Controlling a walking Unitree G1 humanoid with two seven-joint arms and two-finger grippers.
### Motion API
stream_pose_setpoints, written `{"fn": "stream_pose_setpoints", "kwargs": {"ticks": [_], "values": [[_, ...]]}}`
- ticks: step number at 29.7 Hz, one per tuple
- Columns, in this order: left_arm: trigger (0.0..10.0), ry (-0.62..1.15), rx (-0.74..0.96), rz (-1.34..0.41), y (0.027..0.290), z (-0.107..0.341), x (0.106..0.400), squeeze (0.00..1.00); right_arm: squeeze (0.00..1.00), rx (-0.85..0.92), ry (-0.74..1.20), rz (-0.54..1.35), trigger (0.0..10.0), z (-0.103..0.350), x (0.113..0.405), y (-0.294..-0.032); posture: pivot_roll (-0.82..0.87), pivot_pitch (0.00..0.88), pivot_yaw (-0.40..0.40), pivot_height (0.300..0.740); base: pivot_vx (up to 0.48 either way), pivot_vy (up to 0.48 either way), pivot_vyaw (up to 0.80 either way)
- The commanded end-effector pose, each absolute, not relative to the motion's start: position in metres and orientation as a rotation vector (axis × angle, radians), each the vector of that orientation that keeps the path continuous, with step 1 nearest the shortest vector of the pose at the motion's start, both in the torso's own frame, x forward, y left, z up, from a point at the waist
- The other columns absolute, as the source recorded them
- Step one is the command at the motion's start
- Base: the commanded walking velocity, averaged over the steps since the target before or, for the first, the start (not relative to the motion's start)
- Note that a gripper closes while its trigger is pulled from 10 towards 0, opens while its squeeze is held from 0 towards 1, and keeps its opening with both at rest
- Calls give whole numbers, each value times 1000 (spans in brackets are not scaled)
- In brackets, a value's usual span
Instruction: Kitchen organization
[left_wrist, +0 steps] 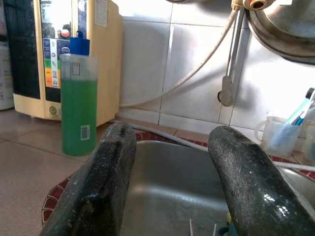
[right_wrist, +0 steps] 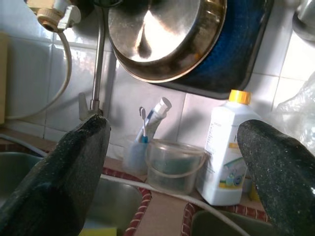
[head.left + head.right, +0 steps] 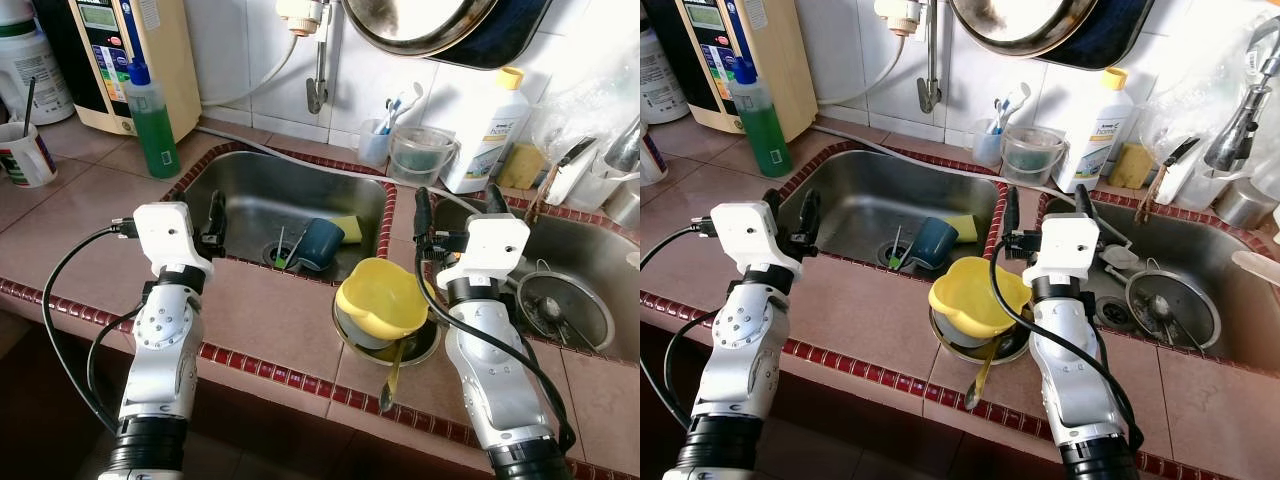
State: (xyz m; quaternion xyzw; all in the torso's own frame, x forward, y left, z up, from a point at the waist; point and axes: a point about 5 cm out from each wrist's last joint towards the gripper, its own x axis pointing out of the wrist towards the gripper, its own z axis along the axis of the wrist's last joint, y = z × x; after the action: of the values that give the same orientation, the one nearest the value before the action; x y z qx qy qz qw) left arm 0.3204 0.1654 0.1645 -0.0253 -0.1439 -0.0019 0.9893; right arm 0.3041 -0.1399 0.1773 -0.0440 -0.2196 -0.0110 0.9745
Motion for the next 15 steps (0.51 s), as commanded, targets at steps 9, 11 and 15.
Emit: {"fn": "stream_pose_setpoints", "kwargs": {"ticks": [9,11,15], "values": [[10000,-282,-40,-35,158,168,320,0,0,-88,-430,-25,10000,176,305,-142,-182,0,-45,732,0,0,0],[10000,-286,-28,-48,156,168,318,0,0,-84,-431,-14,10000,176,302,-141,-182,0,-45,732,0,0,0],[10000,-284,-12,-92,153,167,312,0,0,-77,-436,22,10000,174,295,-136,-186,0,-41,732,0,0,0]]}}
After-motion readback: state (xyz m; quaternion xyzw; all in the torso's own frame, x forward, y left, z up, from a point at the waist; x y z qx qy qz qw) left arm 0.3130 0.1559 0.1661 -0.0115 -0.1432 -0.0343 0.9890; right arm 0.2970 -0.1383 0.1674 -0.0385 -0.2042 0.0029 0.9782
